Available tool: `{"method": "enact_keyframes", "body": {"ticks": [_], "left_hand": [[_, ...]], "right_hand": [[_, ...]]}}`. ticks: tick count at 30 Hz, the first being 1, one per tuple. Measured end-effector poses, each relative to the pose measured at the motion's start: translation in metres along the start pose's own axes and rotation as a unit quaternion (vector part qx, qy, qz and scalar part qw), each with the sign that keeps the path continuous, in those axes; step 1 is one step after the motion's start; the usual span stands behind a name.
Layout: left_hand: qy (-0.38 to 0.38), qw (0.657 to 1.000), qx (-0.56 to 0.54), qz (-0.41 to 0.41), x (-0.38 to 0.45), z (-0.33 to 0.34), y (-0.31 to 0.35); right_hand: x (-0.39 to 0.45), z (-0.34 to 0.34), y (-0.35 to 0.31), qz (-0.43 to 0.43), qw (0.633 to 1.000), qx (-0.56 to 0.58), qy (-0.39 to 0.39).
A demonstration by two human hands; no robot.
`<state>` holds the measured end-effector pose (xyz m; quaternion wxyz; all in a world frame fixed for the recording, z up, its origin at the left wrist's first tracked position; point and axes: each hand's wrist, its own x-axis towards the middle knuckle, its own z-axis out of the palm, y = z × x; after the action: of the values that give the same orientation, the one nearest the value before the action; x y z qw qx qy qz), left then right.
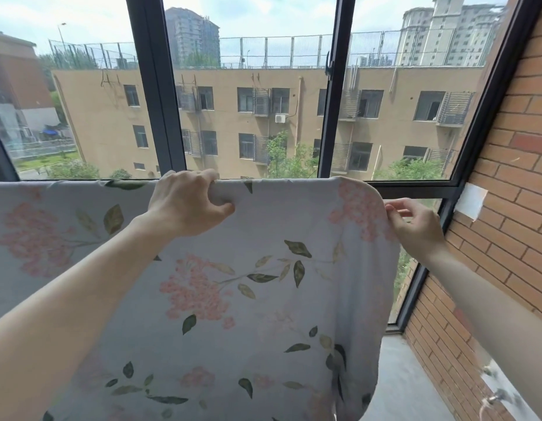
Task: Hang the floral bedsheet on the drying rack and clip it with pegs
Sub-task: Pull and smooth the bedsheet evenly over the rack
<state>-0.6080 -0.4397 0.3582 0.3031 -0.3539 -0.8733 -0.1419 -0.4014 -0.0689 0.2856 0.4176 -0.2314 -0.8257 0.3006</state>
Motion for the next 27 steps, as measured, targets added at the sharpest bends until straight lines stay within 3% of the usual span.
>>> {"method": "enact_keyframes", "body": {"ticks": [3, 5, 10, 15, 17, 20, 21, 24, 27], "left_hand": [[-0.003, 1.0, -0.013, 0.001, -0.004, -0.003, -0.003], [-0.006, 1.0, -0.015, -0.002, -0.003, -0.002, -0.004], [-0.013, 1.0, -0.017, 0.007, 0.0, 0.003, -0.007], [-0.01, 1.0, -0.017, 0.007, 0.0, 0.0, 0.004], [-0.007, 1.0, -0.017, 0.003, 0.001, -0.001, 0.008], [-0.012, 1.0, -0.012, -0.004, 0.0, 0.0, 0.008], [-0.011, 1.0, -0.008, -0.005, 0.0, -0.001, 0.006], [-0.009, 1.0, -0.008, -0.007, 0.002, -0.004, 0.0], [-0.01, 1.0, -0.01, -0.003, 0.003, -0.003, -0.001]], "right_hand": [[-0.002, -0.005, 0.001, 0.04, 0.996, -0.003, -0.078], [-0.001, -0.008, 0.0, 0.034, 0.995, -0.026, -0.086], [0.03, -0.025, -0.008, 0.004, 0.998, -0.047, 0.044], [0.072, -0.029, -0.017, -0.036, 0.991, -0.066, 0.115], [0.078, -0.023, -0.016, -0.02, 0.993, -0.11, 0.046], [0.069, -0.011, 0.0, 0.08, 0.96, -0.19, -0.19], [0.064, -0.01, 0.004, 0.094, 0.951, -0.186, -0.227], [0.059, -0.012, 0.005, 0.097, 0.969, -0.062, -0.217], [0.053, -0.012, 0.001, 0.097, 0.958, -0.021, -0.271]]}}
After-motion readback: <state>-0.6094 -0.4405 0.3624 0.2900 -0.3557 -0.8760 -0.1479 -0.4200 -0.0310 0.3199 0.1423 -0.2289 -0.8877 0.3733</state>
